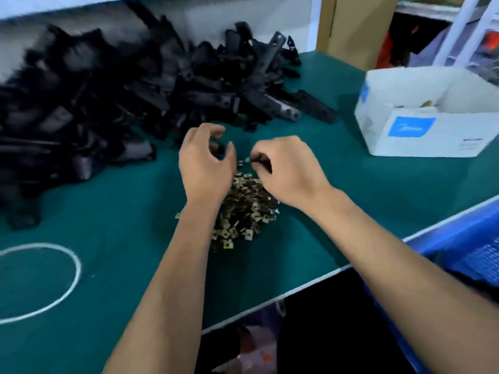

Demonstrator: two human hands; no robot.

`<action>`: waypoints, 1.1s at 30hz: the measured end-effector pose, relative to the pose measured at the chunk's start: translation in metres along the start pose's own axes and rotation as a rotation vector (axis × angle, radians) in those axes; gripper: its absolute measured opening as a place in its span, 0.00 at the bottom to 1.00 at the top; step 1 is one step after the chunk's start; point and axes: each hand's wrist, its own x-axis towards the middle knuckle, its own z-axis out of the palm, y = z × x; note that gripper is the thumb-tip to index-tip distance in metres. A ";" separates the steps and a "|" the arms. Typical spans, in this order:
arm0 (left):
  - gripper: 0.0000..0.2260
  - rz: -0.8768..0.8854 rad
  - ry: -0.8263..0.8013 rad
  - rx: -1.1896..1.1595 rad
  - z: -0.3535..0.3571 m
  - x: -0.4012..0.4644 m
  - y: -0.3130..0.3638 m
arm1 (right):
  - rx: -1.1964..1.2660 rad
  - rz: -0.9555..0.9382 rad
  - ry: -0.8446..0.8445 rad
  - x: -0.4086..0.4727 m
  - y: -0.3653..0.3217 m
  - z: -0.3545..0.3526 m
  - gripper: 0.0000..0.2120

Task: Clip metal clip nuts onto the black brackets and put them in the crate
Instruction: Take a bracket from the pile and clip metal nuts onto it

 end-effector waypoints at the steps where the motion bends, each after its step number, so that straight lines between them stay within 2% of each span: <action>1: 0.11 -0.032 0.027 0.059 -0.015 0.003 -0.018 | 0.013 -0.045 -0.034 0.009 -0.014 0.011 0.04; 5: 0.11 -0.187 0.156 0.279 -0.073 0.009 -0.079 | 0.028 -0.218 -0.132 0.044 -0.076 0.052 0.06; 7: 0.11 -0.304 0.224 0.320 -0.091 0.010 -0.098 | 0.005 -0.297 -0.169 0.059 -0.104 0.072 0.11; 11: 0.13 -0.583 0.369 0.139 -0.106 0.013 -0.115 | -0.070 -0.308 -0.308 0.089 -0.152 0.117 0.31; 13: 0.13 -0.608 0.376 0.075 -0.105 0.015 -0.117 | -0.067 -0.256 -0.373 0.101 -0.164 0.135 0.39; 14: 0.12 -0.605 0.370 0.060 -0.104 0.015 -0.117 | -0.031 -0.220 -0.394 0.107 -0.166 0.142 0.40; 16: 0.11 -0.603 0.367 0.031 -0.104 0.016 -0.118 | 0.041 -0.182 -0.404 0.118 -0.167 0.153 0.37; 19: 0.09 -0.593 0.400 -0.027 -0.103 0.018 -0.120 | -0.044 -0.161 -0.420 0.132 -0.163 0.158 0.38; 23: 0.04 -0.620 0.527 -0.157 -0.102 0.022 -0.119 | -0.060 -0.140 -0.398 0.132 -0.154 0.151 0.19; 25: 0.03 -0.666 0.601 -0.247 -0.103 0.024 -0.119 | -0.013 -0.154 -0.361 0.128 -0.146 0.143 0.18; 27: 0.05 -0.734 0.649 -0.362 -0.105 0.027 -0.122 | 0.087 -0.147 -0.277 0.123 -0.138 0.134 0.11; 29: 0.06 -0.764 0.608 -0.387 -0.104 0.029 -0.124 | 0.182 -0.116 -0.205 0.118 -0.130 0.126 0.07; 30: 0.07 -0.741 0.523 -0.306 -0.103 0.029 -0.125 | 0.214 -0.108 -0.195 0.117 -0.127 0.122 0.06; 31: 0.09 -0.693 0.400 -0.186 -0.102 0.029 -0.125 | 0.224 -0.115 -0.203 0.117 -0.126 0.120 0.08; 33: 0.16 -0.579 0.154 0.048 -0.097 0.029 -0.126 | 0.191 -0.155 -0.283 0.120 -0.124 0.119 0.19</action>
